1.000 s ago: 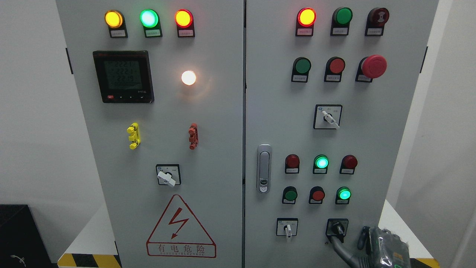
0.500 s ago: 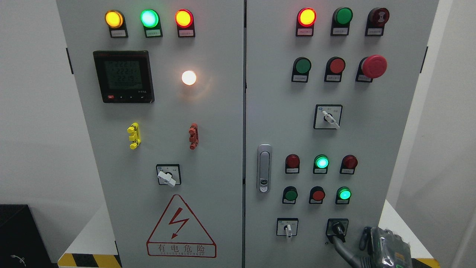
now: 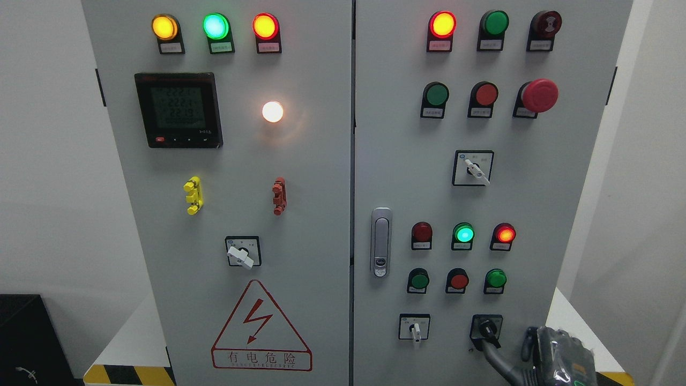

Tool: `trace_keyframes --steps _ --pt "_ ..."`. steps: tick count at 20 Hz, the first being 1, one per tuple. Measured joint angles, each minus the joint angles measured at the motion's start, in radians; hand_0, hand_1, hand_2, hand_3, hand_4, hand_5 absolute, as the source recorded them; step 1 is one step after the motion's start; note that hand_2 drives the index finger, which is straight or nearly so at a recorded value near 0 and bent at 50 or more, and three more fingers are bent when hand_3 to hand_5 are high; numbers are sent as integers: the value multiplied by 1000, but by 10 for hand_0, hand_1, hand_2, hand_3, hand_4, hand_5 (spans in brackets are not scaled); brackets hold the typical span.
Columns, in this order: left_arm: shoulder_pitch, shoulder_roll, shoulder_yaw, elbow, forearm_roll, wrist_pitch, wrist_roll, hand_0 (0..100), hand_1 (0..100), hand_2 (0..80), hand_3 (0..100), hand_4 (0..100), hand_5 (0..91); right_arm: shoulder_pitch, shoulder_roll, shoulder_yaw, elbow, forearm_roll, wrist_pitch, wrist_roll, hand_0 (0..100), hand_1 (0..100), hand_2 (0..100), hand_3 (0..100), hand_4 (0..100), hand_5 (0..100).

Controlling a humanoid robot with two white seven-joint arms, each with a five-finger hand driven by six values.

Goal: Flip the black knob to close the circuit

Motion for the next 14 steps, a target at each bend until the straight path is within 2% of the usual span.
trace_keyframes --steps 14 --pt "0 0 0 0 0 0 -2 120 556 0 0 0 0 -6 -4 -13 0 -14 4 7 0 239 772 936 774 848"
